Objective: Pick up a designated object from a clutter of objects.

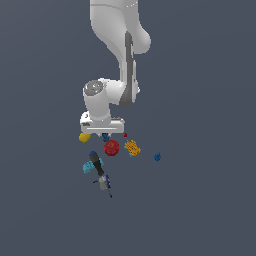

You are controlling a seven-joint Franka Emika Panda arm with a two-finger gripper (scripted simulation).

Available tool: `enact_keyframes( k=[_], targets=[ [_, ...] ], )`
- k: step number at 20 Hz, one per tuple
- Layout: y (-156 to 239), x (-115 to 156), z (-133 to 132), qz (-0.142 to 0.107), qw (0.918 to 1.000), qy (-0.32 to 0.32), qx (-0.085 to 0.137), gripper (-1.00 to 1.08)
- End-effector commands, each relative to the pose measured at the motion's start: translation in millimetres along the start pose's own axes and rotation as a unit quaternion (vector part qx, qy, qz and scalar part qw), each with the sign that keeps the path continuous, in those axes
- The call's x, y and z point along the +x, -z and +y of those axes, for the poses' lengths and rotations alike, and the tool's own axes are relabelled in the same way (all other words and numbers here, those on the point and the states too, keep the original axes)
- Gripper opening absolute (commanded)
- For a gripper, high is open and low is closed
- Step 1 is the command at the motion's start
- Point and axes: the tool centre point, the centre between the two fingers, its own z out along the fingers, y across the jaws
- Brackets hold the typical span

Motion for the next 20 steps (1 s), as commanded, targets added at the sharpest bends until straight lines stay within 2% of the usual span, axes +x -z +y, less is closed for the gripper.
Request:
enact_keyframes(
  k=[1,8,20],
  targets=[
    [11.0,3.0,2.5,0.000,1.0000,0.000,0.000,-1.00],
    [57.4,14.9,13.0,0.000,1.0000,0.000,0.000,-1.00],
    [166.0,43.7,37.7,0.000,1.0000,0.000,0.000,-1.00]
  ],
)
